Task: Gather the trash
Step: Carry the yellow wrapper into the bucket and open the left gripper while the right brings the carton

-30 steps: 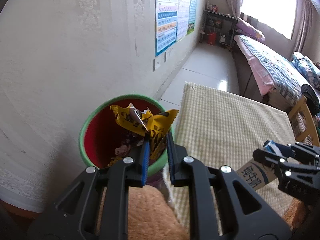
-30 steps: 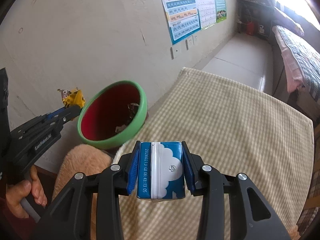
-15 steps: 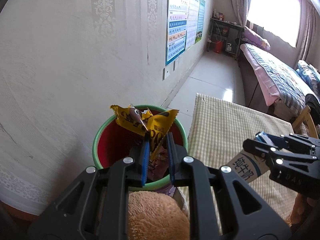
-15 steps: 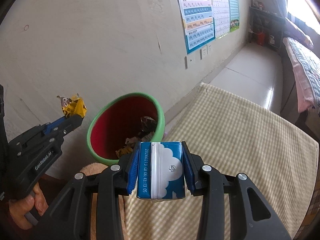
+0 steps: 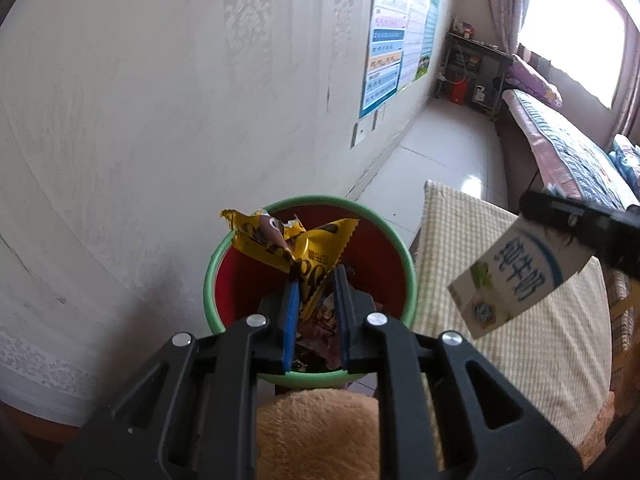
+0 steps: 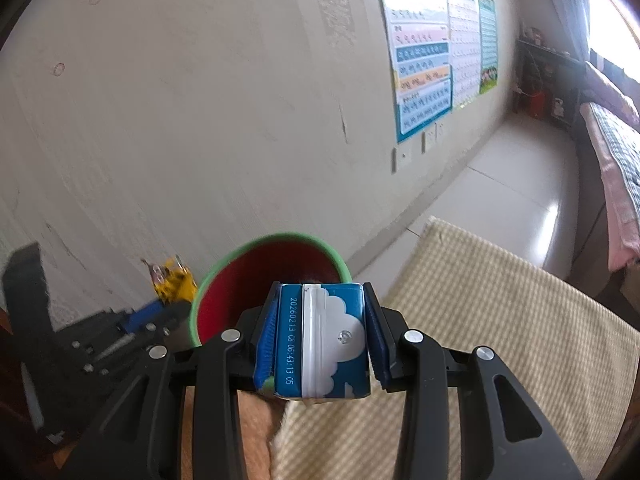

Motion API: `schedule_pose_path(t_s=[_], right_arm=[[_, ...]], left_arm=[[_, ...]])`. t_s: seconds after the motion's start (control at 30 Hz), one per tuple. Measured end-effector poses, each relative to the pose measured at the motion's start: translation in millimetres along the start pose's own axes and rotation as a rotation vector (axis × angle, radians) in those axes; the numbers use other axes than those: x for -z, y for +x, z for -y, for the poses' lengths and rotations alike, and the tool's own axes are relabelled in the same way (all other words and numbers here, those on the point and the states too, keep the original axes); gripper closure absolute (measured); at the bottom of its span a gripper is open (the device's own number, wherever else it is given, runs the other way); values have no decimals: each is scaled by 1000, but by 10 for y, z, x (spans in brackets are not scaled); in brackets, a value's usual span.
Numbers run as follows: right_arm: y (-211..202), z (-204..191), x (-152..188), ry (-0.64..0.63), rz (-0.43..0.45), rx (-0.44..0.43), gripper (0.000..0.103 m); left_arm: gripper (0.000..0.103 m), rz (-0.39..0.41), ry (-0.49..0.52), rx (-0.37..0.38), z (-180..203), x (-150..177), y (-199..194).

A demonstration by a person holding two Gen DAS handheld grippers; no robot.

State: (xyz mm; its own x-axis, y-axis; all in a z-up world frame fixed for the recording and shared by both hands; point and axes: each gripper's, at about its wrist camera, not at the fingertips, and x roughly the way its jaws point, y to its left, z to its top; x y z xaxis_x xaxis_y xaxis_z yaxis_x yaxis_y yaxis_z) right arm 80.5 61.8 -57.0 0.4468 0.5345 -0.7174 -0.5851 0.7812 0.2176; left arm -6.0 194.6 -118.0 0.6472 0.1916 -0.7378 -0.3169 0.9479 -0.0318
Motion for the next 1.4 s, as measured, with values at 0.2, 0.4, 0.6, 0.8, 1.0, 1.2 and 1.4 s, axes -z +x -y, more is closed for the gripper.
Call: schedule_pose_path(t_s=[0.2, 0.4, 0.6, 0.8, 1.0, 1.2, 1.4], right_arm=[[134, -89, -146, 8, 7, -32, 65], [286, -154, -213, 14, -9, -44, 65], [395, -151, -247, 30, -24, -45, 65], [429, -134, -244, 36, -30, -42, 65], [445, -122, -233, 37, -35, -36, 65], [449, -124, -233, 37, -35, -37, 65], [474, -139, -233, 33, -34, -39, 65]], left_arm=[[88, -43, -30, 0, -155, -17, 226], [88, -88, -60, 7, -297, -5, 432], [88, -110, -69, 7, -350, -12, 544], [88, -120, -61, 8, -331, -35, 620], [88, -125, -56, 14, -311, -48, 668], [88, -132, -53, 14, -320, -57, 708], [87, -140, -51, 13, -327, -61, 728]])
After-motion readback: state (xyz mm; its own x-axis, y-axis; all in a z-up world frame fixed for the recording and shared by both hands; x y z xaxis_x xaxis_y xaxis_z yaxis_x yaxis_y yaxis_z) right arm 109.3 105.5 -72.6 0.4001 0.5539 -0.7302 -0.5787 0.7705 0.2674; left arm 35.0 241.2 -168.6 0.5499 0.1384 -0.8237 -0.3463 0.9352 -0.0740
